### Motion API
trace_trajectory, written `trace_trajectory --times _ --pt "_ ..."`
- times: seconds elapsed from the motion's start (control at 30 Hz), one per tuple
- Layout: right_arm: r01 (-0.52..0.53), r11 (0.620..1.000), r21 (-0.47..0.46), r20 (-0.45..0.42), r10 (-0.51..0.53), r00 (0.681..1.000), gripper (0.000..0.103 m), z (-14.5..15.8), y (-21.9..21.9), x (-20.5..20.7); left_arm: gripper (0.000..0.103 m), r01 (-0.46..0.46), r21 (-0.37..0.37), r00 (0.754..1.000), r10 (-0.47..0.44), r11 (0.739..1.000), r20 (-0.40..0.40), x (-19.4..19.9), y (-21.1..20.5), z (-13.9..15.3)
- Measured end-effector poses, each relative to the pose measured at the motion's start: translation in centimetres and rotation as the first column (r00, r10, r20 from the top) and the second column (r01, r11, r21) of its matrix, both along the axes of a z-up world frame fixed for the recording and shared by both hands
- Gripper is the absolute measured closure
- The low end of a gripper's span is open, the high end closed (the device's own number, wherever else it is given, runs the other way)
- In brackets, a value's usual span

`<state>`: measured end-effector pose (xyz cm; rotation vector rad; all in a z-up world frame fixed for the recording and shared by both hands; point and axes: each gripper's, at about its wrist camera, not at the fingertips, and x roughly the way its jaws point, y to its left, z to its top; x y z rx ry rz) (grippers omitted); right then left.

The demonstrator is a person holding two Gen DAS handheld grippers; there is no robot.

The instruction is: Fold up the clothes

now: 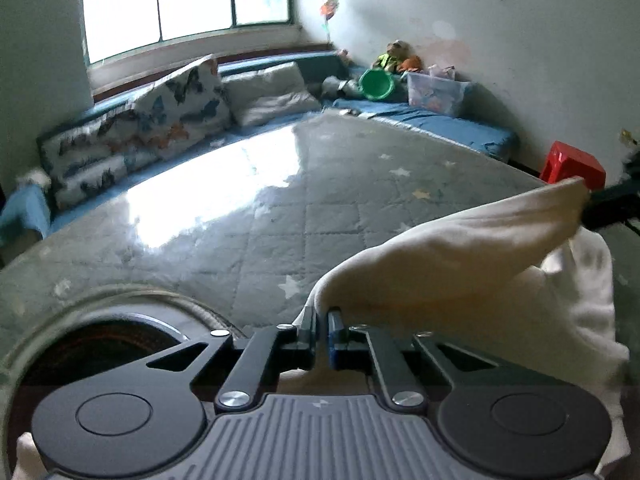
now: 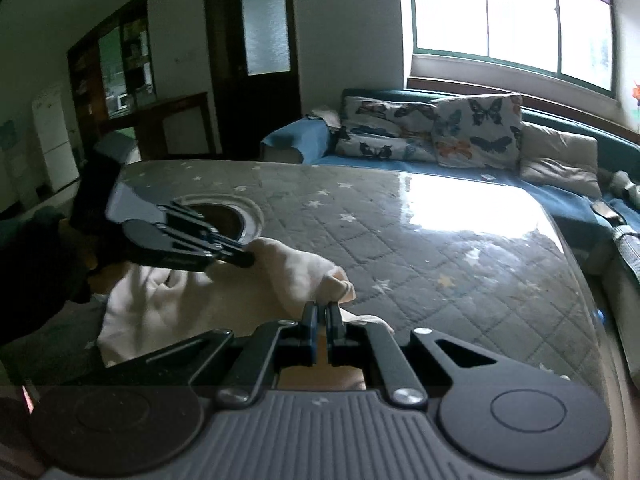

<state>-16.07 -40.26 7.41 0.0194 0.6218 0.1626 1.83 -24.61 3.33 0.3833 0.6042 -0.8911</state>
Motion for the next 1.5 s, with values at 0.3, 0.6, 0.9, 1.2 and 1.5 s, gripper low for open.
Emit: trace_trajectory --times 0.3,0.6,0.9,1.2,1.5 --pt "0.086 0.996 0.002 -0.065 -0.085 0.994 0.099 -2.1 -2.5 0.3 0.088 0.322 0.045 0.943 -0.324 0.946 0.075 -8.2 1.0 0.8" --pt "0.127 0.992 -0.006 -0.093 -0.127 0.988 0.099 -3.6 -3.4 0.5 0.063 0.222 -0.097 0.974 -0.225 0.97 -0.013 -5.0 2.8 2.4" --pt "0.136 0.991 0.008 -0.103 -0.134 0.986 0.099 -4.1 -3.7 0.3 0.056 0.021 -0.021 0.977 -0.025 1.0 -0.211 -0.2 2.1 -0.4" --pt "0.141 0.99 -0.016 -0.046 -0.142 0.989 0.099 -2.9 -3.6 1.4 0.097 0.013 -0.024 0.993 -0.01 1.0 0.121 -3.1 2.4 1.5" --pt "0.126 0.992 -0.003 -0.066 -0.126 0.99 0.099 -3.2 -3.5 1.8 0.094 0.207 0.007 0.951 -0.202 0.978 0.235 -6.7 3.7 0.3"
